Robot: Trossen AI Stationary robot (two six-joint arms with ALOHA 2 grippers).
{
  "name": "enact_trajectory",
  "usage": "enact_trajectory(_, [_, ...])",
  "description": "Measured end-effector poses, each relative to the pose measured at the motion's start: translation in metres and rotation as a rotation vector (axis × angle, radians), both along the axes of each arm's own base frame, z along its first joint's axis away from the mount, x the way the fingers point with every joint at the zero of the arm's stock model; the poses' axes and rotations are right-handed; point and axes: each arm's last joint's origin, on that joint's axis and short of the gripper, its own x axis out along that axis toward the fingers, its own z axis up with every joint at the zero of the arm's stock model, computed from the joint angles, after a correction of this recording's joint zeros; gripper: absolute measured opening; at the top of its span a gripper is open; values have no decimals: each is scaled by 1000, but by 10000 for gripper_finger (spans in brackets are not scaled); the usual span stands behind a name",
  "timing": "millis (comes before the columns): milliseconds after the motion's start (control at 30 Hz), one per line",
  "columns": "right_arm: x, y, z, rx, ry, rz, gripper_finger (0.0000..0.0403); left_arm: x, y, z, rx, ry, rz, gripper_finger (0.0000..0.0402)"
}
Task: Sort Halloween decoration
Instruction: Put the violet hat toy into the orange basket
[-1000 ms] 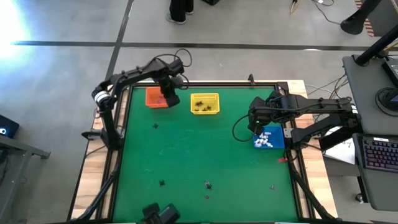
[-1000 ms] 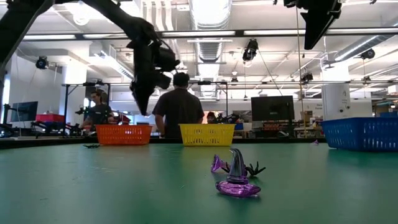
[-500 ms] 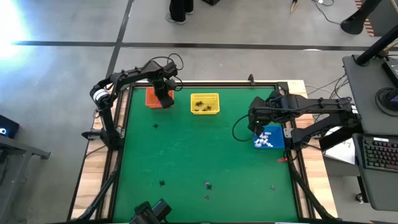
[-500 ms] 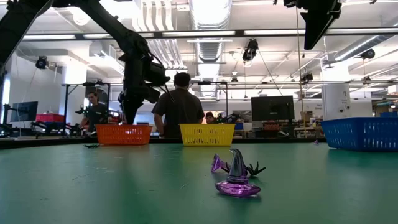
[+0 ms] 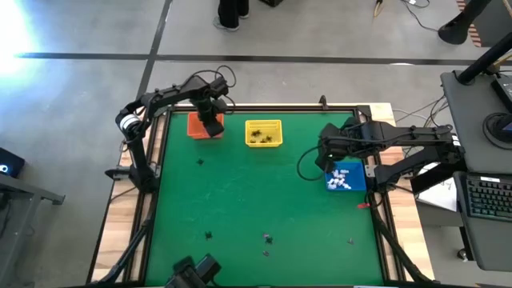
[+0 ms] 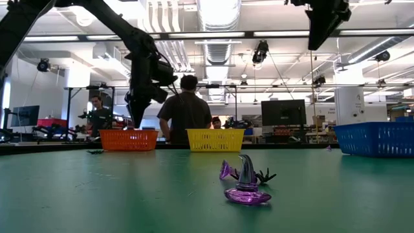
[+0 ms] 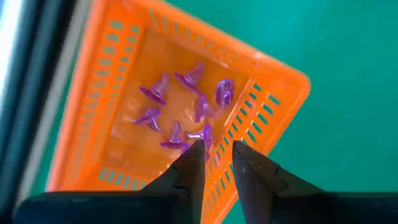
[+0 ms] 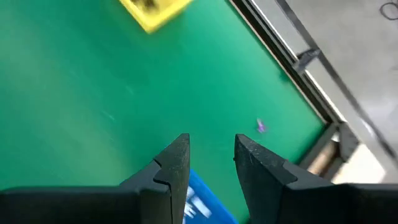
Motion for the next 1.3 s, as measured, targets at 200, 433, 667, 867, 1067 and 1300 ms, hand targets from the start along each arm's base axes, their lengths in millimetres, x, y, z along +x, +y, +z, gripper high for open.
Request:
enact_trajectory(200, [10,0,3,9,-121,-21,118,5,5,23,32,-31,-10,93])
enact_trajectory(433, [25,0,6,-14,-248,-22,118,-10,-15,49,-74,76,46,100])
enact_trajectory(667, [33,-7,2,-197,-300,-204,118,-30,-38,86,53,-57,40,100])
enact_trajectory(867, [41,-24,-9,-115,-270,-289,118,-47,-55,115,128,-137,44,100])
enact_trajectory(1067, [58,-35,-26,-25,-239,-317,118,-64,-72,138,188,-200,44,100])
enact_trajectory(1300, [83,-30,-46,209,-230,-250,118,-81,-89,159,247,-266,43,100])
